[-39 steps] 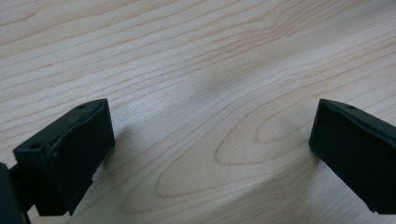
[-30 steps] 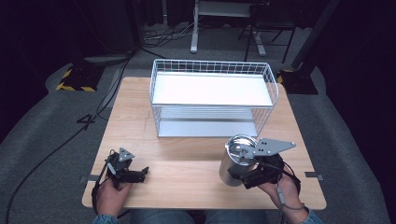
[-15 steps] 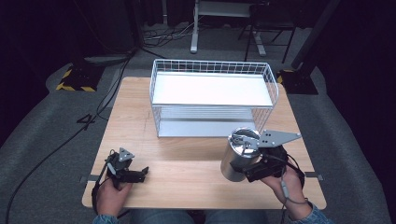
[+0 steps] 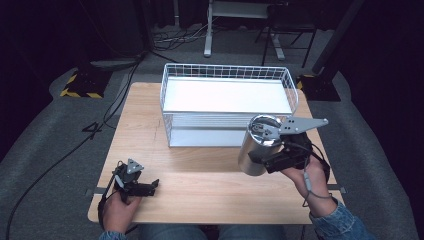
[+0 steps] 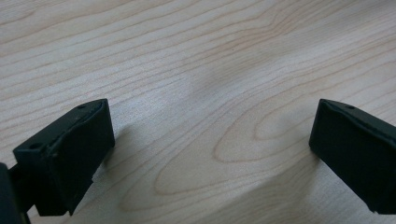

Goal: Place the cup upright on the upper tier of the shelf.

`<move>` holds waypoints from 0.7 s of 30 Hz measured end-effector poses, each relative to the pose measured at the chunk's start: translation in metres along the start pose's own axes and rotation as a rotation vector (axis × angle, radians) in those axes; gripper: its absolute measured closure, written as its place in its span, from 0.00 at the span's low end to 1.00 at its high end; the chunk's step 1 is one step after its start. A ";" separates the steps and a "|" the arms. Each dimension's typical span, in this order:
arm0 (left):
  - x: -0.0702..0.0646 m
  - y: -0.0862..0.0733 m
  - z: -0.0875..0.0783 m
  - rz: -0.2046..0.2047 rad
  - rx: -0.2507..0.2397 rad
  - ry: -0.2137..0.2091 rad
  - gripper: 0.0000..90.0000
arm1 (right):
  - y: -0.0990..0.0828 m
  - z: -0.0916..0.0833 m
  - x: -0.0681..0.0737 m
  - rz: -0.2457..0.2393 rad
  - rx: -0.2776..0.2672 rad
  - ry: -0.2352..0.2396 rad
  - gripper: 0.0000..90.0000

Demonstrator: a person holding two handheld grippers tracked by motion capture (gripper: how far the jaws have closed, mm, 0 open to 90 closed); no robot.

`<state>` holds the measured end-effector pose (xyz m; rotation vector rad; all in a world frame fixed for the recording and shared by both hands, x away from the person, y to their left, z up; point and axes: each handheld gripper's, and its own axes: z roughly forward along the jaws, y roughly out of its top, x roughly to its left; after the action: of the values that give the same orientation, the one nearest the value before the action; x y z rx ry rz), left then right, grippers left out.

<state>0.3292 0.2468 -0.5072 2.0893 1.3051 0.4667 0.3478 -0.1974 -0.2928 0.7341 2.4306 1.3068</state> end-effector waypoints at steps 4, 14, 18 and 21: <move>0.000 0.000 0.000 0.002 0.001 -0.001 0.01 | 0.010 -0.003 -0.006 0.010 -0.009 -0.001 0.04; 0.000 0.000 0.000 0.002 0.000 -0.003 0.01 | 0.050 -0.005 -0.021 -0.008 -0.032 -0.028 0.04; 0.000 0.000 0.000 0.002 0.000 -0.002 0.01 | 0.064 -0.002 -0.026 -0.010 -0.032 -0.041 0.04; 0.000 0.000 0.000 0.002 0.000 -0.003 0.01 | 0.074 0.004 -0.031 -0.011 -0.031 -0.048 0.04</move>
<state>0.3299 0.2468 -0.5072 2.0912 1.3014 0.4647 0.3971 -0.1778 -0.2326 0.7348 2.3681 1.3049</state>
